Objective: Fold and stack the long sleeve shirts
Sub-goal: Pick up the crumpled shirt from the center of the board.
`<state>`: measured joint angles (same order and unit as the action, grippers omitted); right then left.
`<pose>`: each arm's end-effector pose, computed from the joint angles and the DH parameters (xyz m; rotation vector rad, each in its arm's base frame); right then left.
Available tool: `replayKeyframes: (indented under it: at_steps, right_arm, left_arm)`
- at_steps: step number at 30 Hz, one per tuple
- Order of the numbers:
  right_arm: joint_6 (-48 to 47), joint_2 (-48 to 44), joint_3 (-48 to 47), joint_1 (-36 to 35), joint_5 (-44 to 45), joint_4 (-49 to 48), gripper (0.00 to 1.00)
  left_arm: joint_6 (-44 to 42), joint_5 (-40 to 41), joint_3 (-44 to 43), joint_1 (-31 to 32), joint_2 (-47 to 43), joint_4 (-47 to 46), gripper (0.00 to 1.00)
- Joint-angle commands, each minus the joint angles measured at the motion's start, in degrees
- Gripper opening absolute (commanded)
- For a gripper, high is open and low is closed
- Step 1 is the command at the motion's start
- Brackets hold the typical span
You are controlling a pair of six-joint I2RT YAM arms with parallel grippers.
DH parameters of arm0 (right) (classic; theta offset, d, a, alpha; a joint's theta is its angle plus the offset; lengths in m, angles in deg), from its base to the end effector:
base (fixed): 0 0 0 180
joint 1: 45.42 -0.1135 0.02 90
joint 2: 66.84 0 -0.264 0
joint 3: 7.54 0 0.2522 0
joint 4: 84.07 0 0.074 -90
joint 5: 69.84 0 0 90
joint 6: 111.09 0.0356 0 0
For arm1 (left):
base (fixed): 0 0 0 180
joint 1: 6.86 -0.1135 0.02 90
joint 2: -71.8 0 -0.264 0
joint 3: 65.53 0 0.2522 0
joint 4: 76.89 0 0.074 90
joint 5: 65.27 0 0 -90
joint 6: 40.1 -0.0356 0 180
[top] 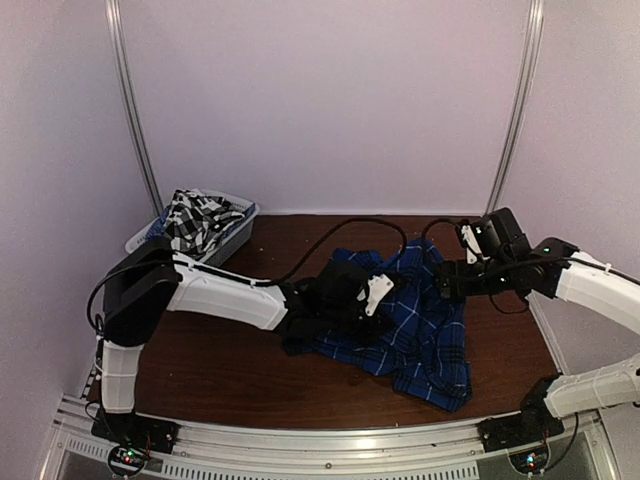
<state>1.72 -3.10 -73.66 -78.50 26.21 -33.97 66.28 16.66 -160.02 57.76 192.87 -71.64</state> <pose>0.1937 0.1217 0.2798 -0.1675 2.4176 0.3259 0.1989 -0.4309 0.1692 1.0140 2.0456 -0.9465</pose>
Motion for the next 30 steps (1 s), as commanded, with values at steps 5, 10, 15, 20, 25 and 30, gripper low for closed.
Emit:
replayKeyframes:
  at_steps: [5,10,15,20,25,30]
  right_arm:
    - [8.3,-7.3,10.9,-3.2,-7.5,-3.7,0.96]
    - [10.1,-4.8,15.1,-5.8,-8.7,-7.0,0.85]
    - [8.0,-1.5,13.1,-5.8,-4.9,-6.0,0.35]
    - [3.7,-0.4,1.7,-5.6,2.1,0.3,0.0]
    - [-4.9,3.3,-18.3,-5.3,6.3,9.0,0.0]
    - [-11.2,7.3,-35.7,-5.2,12.1,16.5,0.0]
  left_arm:
    - [4.0,-6.0,10.4,-11.9,-15.8,-3.7,0.0]
    - [4.4,-5.9,11.5,-16.7,-23.1,0.7,0.0]
    - [3.8,-3.0,11.8,-22.3,-31.9,6.3,0.0]
    - [1.3,3.7,11.0,-28.2,-40.7,14.0,0.0]
    - [-0.7,6.4,7.4,-34.0,-47.7,18.9,0.0]
    - [-3.1,7.2,2.6,-34.5,-49.4,20.7,0.0]
